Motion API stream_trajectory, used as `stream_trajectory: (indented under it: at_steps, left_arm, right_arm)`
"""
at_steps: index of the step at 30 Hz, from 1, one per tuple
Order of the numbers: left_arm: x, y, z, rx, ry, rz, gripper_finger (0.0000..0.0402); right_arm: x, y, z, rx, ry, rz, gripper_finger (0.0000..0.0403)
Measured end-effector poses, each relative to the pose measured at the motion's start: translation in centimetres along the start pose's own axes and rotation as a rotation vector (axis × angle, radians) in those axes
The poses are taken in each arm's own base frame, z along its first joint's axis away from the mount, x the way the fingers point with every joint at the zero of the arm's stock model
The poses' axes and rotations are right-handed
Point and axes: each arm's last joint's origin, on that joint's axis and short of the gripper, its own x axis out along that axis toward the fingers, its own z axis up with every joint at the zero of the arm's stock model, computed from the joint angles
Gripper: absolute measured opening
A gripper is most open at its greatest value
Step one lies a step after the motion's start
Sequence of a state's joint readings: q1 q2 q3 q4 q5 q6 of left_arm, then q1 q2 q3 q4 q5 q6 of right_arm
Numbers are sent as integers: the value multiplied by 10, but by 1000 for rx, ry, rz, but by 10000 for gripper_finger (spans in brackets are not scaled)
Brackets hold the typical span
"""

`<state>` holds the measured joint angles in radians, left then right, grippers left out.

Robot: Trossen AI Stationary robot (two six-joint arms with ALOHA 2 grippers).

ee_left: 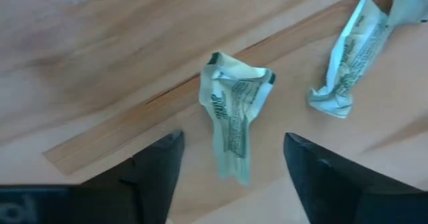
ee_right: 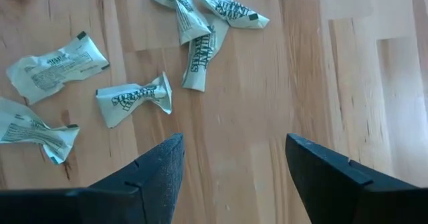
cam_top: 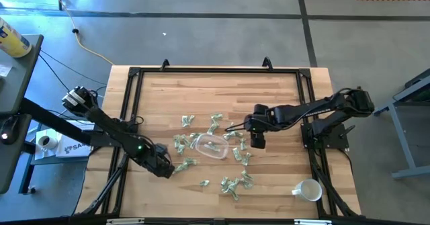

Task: Pick and place Stevia / Truvia into bins
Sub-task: Put the green stevia packet into the transparent bin

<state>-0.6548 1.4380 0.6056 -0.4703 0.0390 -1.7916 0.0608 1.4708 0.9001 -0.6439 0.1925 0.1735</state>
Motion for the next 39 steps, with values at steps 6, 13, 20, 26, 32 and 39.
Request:
stream_trajectory:
  at_steps: [6,13,20,26,32,39]
  left_arm:
    - [0,4,3,13,-12,35,184]
    - [1,8,9,40,-15,77,42]
    - [-21,-19,32,127,-225,26,40]
    - [-62,-64,72,444,-427,-72,22]
    - [-68,-85,126,843,-461,-261,42]
    - [-37,-83,169,889,-293,-363,50]
  right_arm:
    - [0,-1,-1,-1,9,-23,250]
    - [-12,-1,-1,-26,-54,-106,250]
    - [-52,-5,-5,67,-232,-216,249]
    - [-79,-12,-13,178,-331,-228,249]
    - [-80,-8,-17,173,-300,-164,249]
    - [-81,4,-24,170,-269,-151,250]
